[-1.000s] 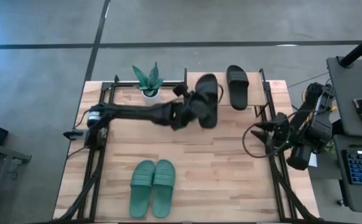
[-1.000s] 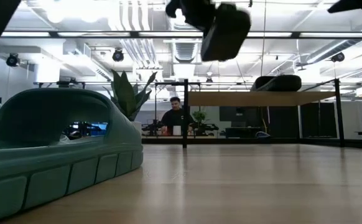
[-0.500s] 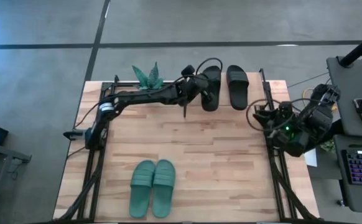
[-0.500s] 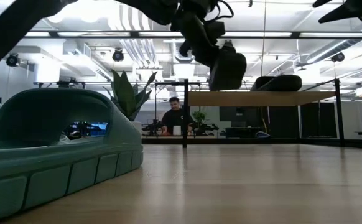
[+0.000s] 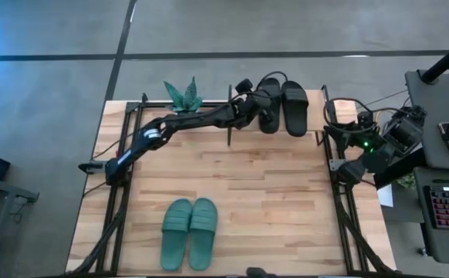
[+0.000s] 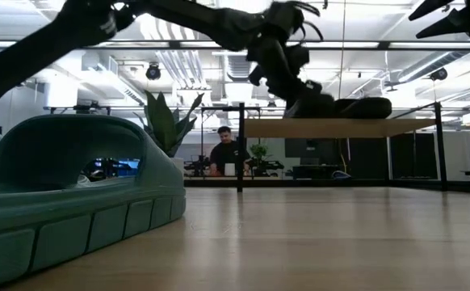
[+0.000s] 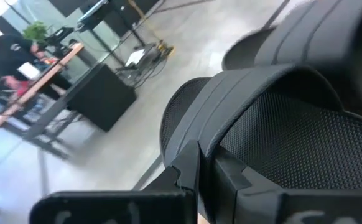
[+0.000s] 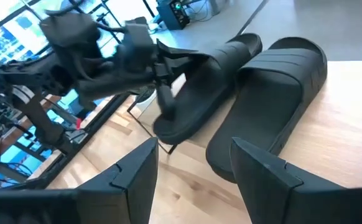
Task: Pick and place slides into the shelf
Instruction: Put the black slipper on the shelf
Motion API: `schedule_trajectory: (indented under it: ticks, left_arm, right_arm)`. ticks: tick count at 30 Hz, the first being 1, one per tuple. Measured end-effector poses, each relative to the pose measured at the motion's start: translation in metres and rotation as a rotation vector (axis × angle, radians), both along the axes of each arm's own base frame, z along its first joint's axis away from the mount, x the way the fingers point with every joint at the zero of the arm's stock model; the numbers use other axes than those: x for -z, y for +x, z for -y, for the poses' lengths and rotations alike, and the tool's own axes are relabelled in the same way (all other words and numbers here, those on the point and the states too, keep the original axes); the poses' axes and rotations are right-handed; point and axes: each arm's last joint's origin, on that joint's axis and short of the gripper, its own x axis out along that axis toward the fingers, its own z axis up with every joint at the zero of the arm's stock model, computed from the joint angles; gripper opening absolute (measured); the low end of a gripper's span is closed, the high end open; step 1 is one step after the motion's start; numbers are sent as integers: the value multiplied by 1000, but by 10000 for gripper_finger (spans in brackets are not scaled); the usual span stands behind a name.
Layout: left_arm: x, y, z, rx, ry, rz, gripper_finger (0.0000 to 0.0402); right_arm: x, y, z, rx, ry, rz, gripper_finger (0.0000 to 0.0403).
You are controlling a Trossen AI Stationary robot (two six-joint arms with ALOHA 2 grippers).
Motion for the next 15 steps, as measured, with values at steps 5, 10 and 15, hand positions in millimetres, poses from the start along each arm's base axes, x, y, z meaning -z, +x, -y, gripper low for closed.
schedule_trajectory:
  ticks: [5,10,15]
  left_arm:
    - [1,3,0,9,26,-50,0]
    - [2,2,0,10,26,-61,19]
    - [-1,1,0,-3,9,-13,68]
  right_arm:
    - [0,0,0,-10,-20,-15,192]
    - [0,0,0,-13,-29,-22,192]
    - [0,0,0,-16,-35,-27,192]
